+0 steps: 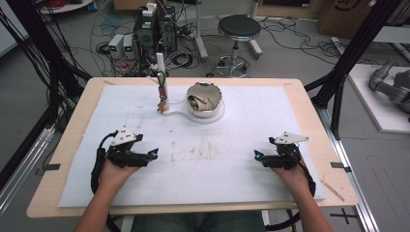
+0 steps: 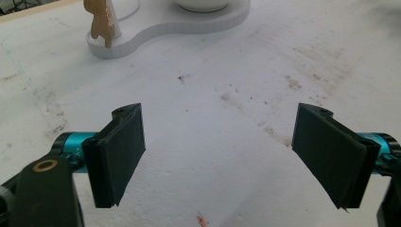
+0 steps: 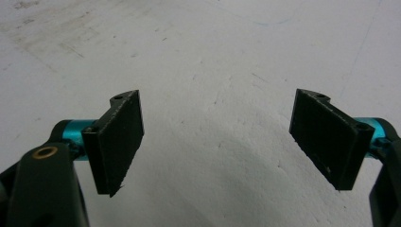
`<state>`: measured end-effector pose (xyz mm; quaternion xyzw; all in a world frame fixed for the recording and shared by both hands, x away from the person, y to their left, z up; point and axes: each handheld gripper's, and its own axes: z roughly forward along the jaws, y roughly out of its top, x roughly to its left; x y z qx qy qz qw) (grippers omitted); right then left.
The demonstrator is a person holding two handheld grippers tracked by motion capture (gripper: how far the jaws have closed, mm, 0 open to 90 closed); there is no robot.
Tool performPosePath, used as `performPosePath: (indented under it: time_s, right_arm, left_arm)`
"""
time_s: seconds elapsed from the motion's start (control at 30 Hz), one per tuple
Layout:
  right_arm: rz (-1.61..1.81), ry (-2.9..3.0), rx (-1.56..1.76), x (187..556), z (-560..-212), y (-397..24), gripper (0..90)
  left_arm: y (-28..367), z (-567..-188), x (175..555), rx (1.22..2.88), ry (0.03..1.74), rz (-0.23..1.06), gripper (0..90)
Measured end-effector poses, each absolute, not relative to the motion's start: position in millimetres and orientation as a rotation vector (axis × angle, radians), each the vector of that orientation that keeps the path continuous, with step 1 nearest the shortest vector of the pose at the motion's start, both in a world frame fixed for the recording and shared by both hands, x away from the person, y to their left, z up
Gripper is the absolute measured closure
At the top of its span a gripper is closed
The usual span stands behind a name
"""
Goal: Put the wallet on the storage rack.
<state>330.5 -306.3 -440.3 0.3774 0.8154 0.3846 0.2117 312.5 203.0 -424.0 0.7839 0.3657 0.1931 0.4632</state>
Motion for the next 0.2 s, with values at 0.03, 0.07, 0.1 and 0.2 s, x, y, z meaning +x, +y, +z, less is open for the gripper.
performPosePath:
  time_s: [0.03, 0.07, 0.1, 0.2]
  right_arm:
    - [1.066, 2.267, 1.047, 330.5, -440.3, -306.2, 18.7]
    - [1.065, 2.267, 1.049, 330.5, -440.4, -306.1, 18.7]
    - [1.064, 2.266, 1.051, 330.5, -440.5, -305.9, 18.7]
    - [1.061, 2.266, 1.051, 330.6, -440.8, -305.9, 18.7]
  left_arm:
    - [203.3, -424.0, 312.8, 1.927, 0.897, 0.472, 18.1]
    - [203.7, -424.1, 313.0, 1.928, 0.896, 0.474, 18.1]
    - [204.0, -424.2, 313.2, 1.930, 0.902, 0.476, 18.1]
    - [204.7, -425.3, 314.5, 1.930, 0.912, 0.473, 18.1]
